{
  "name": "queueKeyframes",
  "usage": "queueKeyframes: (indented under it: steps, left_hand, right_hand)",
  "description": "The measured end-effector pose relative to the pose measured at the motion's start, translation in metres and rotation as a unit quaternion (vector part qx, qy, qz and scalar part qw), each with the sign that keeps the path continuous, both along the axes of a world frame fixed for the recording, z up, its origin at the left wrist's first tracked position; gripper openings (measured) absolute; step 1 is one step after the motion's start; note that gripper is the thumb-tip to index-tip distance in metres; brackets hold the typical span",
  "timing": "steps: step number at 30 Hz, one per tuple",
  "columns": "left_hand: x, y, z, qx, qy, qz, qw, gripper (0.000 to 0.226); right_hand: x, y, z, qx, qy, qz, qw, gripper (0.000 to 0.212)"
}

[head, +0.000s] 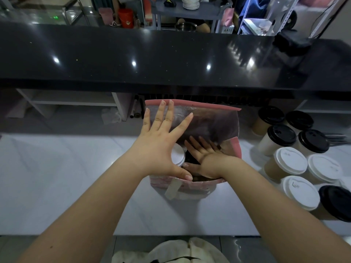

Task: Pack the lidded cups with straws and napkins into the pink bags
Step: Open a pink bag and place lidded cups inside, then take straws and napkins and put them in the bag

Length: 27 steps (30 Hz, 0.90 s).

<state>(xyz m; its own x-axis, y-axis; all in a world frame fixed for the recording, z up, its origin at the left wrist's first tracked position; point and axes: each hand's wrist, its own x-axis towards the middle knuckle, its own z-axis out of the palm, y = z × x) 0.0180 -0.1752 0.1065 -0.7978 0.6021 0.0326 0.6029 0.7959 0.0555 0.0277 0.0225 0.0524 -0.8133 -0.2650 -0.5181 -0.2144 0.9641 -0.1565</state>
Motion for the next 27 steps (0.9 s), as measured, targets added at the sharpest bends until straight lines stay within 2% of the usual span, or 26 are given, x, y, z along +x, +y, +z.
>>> queueKeyframes:
  steps: [3,8,14,19,24,27]
  left_hand:
    - [-0.002,0.002,0.001,0.005,-0.007,0.004,1.000,0.132]
    - [-0.006,0.002,0.009,-0.002,0.008,0.016,1.000,0.123]
    - [0.001,0.005,0.027,-0.001,0.004,0.045,0.999,0.088]
    - [0.017,0.027,0.039,0.008,0.047,0.068,0.997,0.062]
    - [0.044,0.092,0.044,0.046,0.054,0.092,0.993,0.052]
    - [0.068,0.148,0.042,0.080,0.057,0.099,0.990,0.047]
  right_hand:
    - [-0.004,0.001,0.019,-0.029,-0.001,-0.020,0.999,0.077]
    - [-0.010,0.000,0.061,-0.142,0.084,-0.073,0.984,0.069]
    - [-0.007,0.009,0.093,-0.131,0.209,-0.055,0.967,0.054]
    - [0.010,0.027,0.109,-0.124,0.295,-0.014,0.947,0.041]
    - [0.055,0.078,0.114,-0.118,0.354,-0.019,0.927,0.031]
    - [0.094,0.129,0.113,-0.090,0.354,-0.025,0.931,0.037]
